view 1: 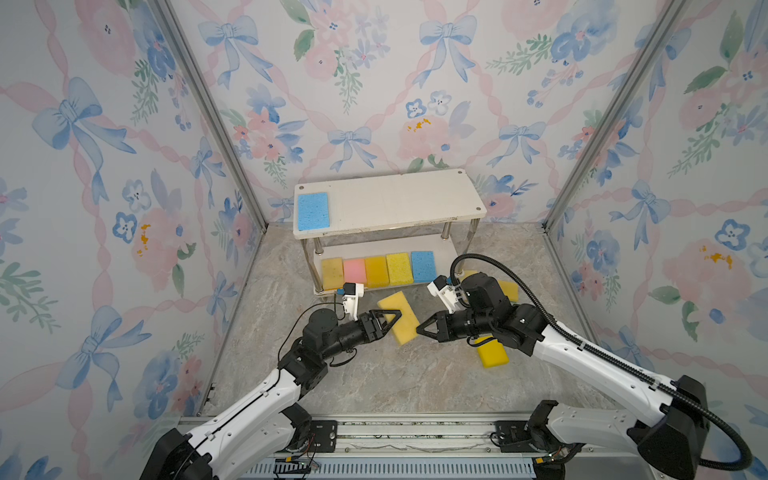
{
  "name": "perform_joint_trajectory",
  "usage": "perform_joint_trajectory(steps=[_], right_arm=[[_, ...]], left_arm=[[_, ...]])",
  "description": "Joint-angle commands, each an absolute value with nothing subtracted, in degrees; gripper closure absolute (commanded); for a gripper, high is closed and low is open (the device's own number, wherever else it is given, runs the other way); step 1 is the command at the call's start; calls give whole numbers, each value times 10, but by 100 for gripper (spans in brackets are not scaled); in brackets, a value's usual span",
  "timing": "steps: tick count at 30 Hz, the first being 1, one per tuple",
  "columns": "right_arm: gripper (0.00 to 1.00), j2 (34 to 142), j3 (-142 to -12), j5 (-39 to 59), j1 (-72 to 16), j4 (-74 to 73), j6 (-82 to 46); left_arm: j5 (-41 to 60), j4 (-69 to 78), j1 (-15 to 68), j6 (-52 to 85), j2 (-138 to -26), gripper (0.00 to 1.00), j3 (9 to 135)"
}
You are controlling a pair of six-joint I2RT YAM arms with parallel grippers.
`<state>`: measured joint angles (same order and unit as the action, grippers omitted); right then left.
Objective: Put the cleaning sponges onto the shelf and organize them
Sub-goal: 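Carry the yellow sponge to the top tier with the right gripper while the left withdraws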
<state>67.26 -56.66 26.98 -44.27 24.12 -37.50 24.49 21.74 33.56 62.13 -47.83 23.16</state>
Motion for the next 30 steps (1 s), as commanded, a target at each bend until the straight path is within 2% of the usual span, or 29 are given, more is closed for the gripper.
perform_joint_trajectory(steps=[1, 5, 9, 30], right_arm=[[97, 632, -601, 231, -421, 286, -375], [97, 624, -664, 208, -387, 330, -367], [96, 660, -755, 211, -388, 339, -363], [96, 1067, -1240, 152, -467, 331, -361]], left_arm=[[214, 130, 322, 575, -436, 15, 258], [176, 76, 294, 576, -370, 7, 239], [173, 73, 279, 588, -331, 5, 197], [212, 46, 278, 521, -379, 2, 164]])
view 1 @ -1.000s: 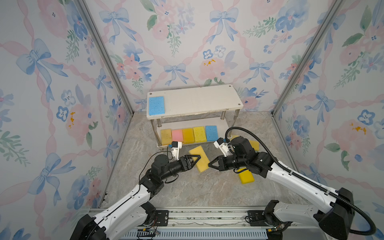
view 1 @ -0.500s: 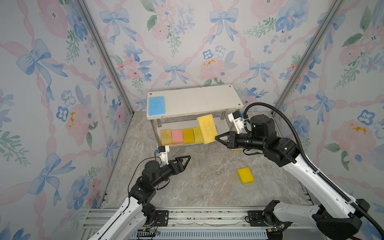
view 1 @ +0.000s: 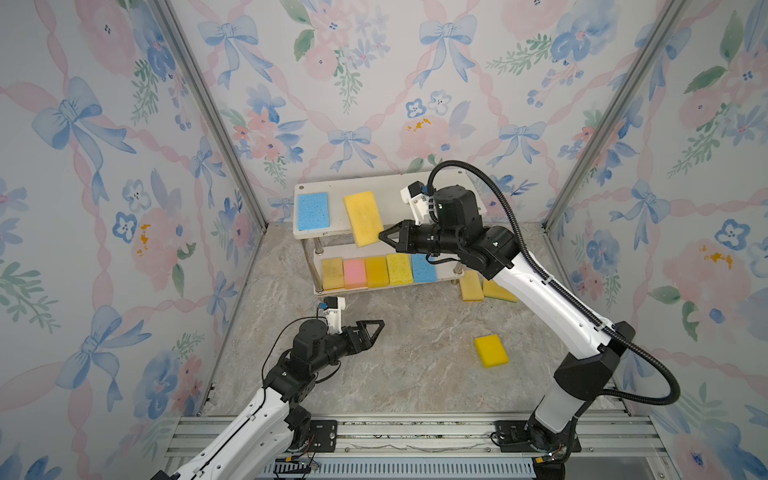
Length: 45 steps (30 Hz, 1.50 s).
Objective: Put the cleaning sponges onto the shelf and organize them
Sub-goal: 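Carry the yellow sponge to the top tier with the right gripper while the left withdraws, then lay the yellow sponge flat beside the blue sponge on the top tier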
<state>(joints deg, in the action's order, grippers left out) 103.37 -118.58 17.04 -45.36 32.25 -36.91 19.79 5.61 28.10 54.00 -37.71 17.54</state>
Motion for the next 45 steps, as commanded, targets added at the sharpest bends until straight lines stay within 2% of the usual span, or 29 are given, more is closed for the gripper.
perform_joint_trajectory(steps=[1, 9, 17, 45], right_arm=[[96, 1088, -1264, 150, -469, 335, -361], [97, 1181, -1376, 115, -477, 358, -376], [98, 1189, -1377, 82, -475, 343, -399], [94, 1223, -1393, 78, -453, 309, -436]], left_arm=[[215, 46, 278, 521, -379, 2, 163], [228, 39, 274, 514, -370, 2, 158], [242, 34, 263, 509, -365, 2, 153], [267, 14, 228, 511, -347, 2, 148]])
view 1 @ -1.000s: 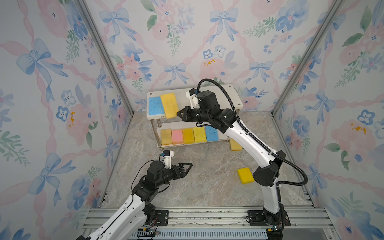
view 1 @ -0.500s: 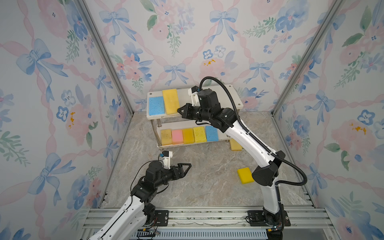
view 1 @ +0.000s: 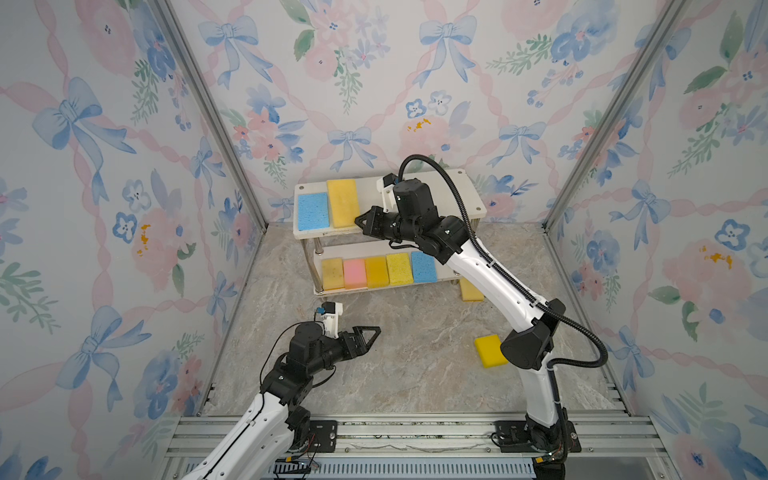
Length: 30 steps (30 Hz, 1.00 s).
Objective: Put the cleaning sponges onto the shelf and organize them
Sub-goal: 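Lay the yellow sponge flat beside the blue sponge on the top tier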
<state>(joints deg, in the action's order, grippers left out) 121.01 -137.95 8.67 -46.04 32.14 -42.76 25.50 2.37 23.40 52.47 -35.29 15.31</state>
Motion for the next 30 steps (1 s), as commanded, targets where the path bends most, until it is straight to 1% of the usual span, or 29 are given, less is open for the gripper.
perform_joint_trajectory(steps=[1, 2, 3, 5, 6, 8, 11, 12, 18, 30], right_arm=[[94, 1224, -1394, 79, -452, 306, -436], [93, 1225, -1393, 81, -452, 304, -436], [89, 1225, -1393, 83, -452, 302, -438], [75, 1225, -1392, 85, -452, 302, -439], [71, 1224, -1391, 86, -451, 301, -439], [67, 1217, -1380, 85, -452, 292, -438], [55, 1206, -1365, 82, -453, 282, -438], [53, 1204, -1361, 82, -453, 281, -437], [47, 1206, -1366, 85, -450, 278, -435], [45, 1273, -1465, 109, -433, 297, -444]], left_arm=[[268, 14, 227, 511, -348, 2, 149], [268, 14, 226, 510, -347, 2, 149], [270, 14, 225, 509, -348, 2, 150], [272, 14, 222, 509, -348, 2, 151], [273, 14, 222, 507, -348, 2, 151], [274, 14, 220, 506, -348, 2, 151], [275, 14, 219, 507, -348, 2, 152], [276, 13, 218, 507, -348, 2, 151], [276, 14, 215, 507, -348, 2, 150], [285, 0, 206, 496, -348, 2, 153]])
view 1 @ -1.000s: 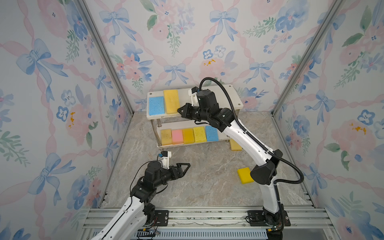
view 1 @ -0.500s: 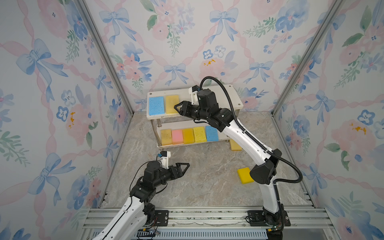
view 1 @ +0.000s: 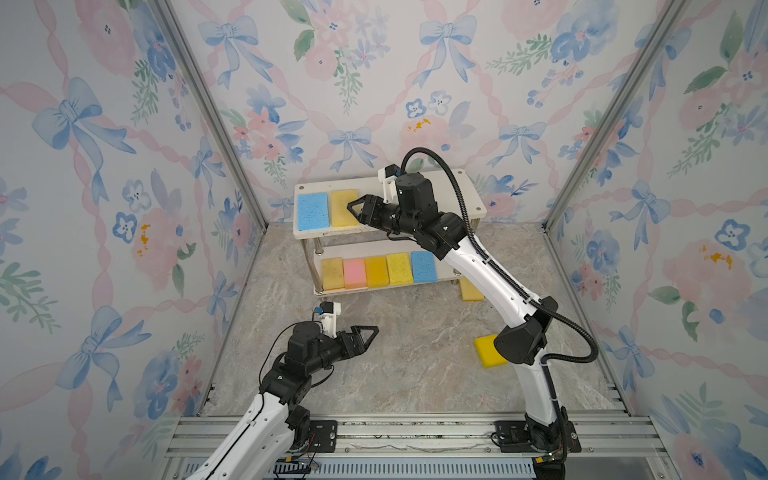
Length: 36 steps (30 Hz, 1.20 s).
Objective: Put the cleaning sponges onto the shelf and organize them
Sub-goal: 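Lay the yellow sponge flat beside the blue sponge on the top tier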
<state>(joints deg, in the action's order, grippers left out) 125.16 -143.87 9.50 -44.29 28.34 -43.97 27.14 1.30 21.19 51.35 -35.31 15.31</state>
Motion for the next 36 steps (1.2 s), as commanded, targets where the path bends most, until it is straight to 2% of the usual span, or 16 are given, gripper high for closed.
perform_joint_trajectory(steps=[1, 15, 30, 36], right_arm=[[45, 1278, -1471, 112, -433, 298, -447], [44, 1314, -1503, 151, -433, 268, -466], [44, 1285, -1487, 134, -429, 275, -436], [36, 1224, -1467, 91, -426, 320, -370]], left_arm=[[286, 0, 205, 496, -348, 2, 154], [295, 0, 196, 493, -347, 2, 155], [298, 0, 192, 496, -348, 2, 155], [300, -4, 191, 501, -321, 2, 161]])
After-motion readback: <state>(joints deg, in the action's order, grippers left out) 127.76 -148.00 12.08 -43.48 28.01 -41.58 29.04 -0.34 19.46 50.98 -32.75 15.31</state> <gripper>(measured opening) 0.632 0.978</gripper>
